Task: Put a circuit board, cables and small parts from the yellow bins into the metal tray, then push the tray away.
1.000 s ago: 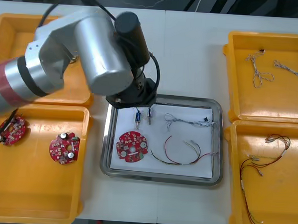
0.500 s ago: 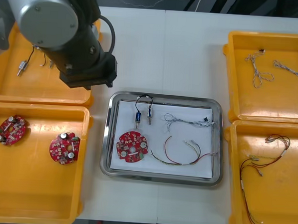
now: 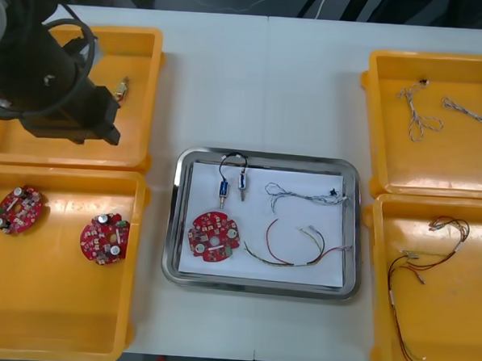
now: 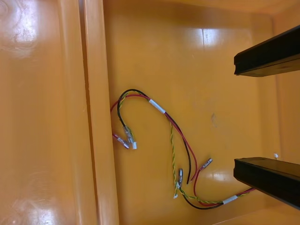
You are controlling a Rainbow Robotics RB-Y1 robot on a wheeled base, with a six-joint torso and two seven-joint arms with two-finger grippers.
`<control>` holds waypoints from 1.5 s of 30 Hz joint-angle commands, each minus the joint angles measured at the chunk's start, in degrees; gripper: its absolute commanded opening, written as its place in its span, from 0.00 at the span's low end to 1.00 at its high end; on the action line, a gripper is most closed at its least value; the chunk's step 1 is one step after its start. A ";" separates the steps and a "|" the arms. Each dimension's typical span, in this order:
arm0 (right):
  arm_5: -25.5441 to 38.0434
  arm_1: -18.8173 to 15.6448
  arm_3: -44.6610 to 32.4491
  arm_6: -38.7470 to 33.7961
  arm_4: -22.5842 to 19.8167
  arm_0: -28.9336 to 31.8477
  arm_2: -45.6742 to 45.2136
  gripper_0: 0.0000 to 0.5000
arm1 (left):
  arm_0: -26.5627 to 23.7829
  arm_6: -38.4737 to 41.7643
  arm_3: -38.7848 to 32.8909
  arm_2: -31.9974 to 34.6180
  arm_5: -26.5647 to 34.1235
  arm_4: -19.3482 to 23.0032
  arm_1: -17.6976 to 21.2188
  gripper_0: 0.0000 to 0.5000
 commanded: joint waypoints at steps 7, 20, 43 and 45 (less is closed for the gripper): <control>0.32 -2.68 -1.52 -2.06 -0.93 0.57 -1.03 1.00 | 11.83 -8.43 -4.44 14.73 6.78 1.08 4.50 1.00; 0.32 -6.73 -8.73 -2.77 -4.53 -1.19 5.91 1.00 | 23.08 -14.32 -6.29 26.25 7.09 -1.47 1.69 1.00; -4.21 -6.73 -11.01 -1.71 -12.70 -22.99 35.88 1.00 | 31.69 -24.17 -10.24 34.95 7.09 -7.44 -2.89 1.00; -5.17 -6.73 -11.01 -1.54 -11.74 -25.18 40.10 1.00 | 32.40 -25.31 -10.33 35.56 7.09 -7.35 -2.89 1.00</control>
